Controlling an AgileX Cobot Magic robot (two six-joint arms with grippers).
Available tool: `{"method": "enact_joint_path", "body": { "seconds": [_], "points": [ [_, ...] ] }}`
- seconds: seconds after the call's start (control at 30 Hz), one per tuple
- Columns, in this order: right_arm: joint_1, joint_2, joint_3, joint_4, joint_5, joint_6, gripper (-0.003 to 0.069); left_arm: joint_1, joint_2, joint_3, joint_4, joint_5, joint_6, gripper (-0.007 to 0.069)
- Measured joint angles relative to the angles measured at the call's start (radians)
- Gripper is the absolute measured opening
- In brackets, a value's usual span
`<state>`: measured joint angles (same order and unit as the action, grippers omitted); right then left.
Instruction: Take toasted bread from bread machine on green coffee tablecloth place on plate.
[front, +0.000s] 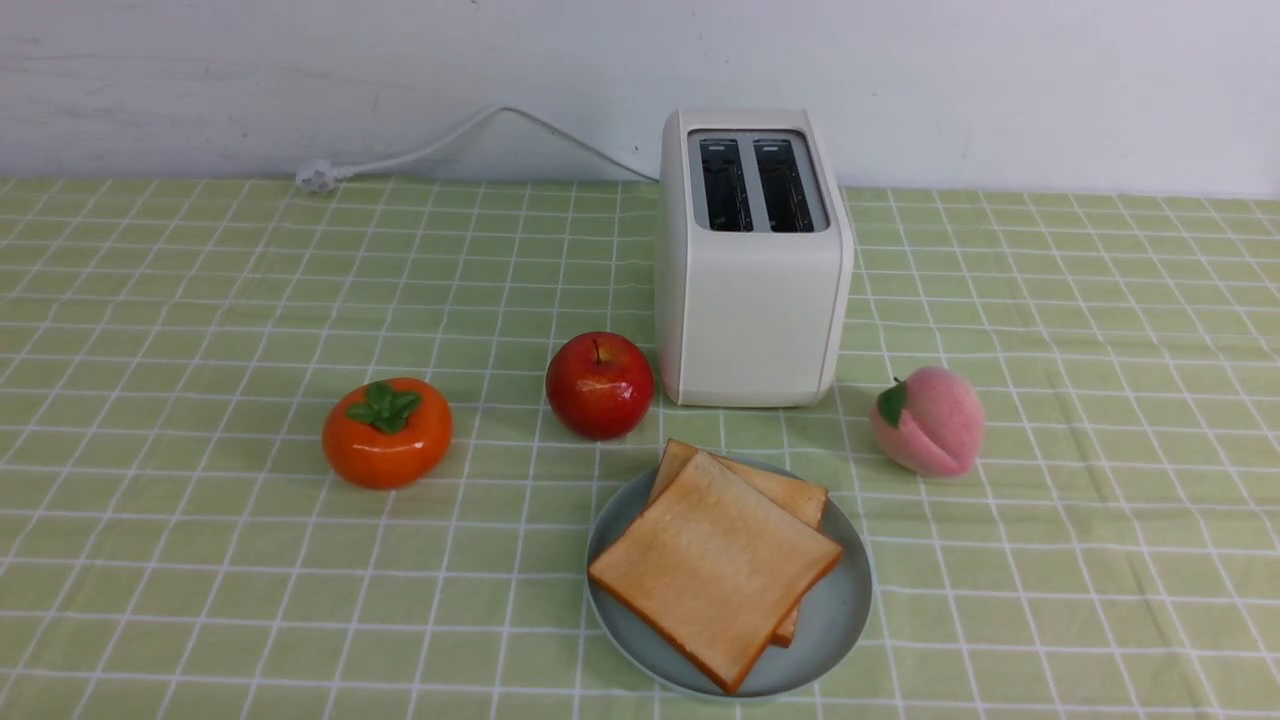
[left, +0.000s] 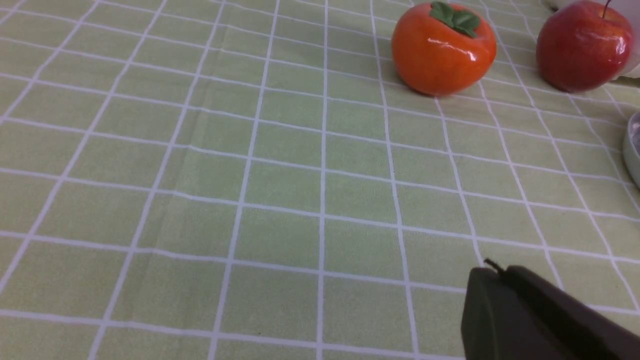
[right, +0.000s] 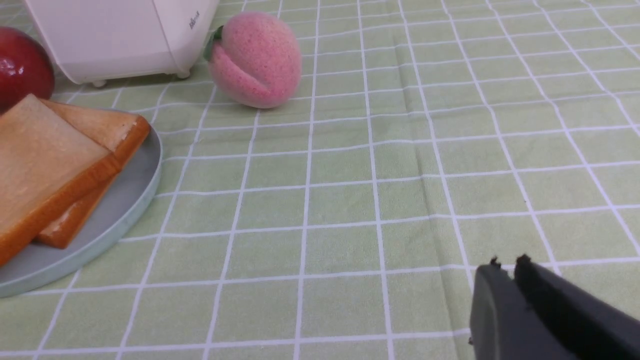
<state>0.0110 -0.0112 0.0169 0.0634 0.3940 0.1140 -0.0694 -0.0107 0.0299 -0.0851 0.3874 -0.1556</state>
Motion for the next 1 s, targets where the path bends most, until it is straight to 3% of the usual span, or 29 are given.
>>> {"method": "enact_joint_path", "body": {
  "seconds": [1.0],
  "points": [
    [0.0, 0.0, 0.0, 0.0, 0.0, 0.0, 0.0096, 0.0, 0.0, 0.0, 0.0, 0.0, 0.0, 0.0018]
  ]
}}
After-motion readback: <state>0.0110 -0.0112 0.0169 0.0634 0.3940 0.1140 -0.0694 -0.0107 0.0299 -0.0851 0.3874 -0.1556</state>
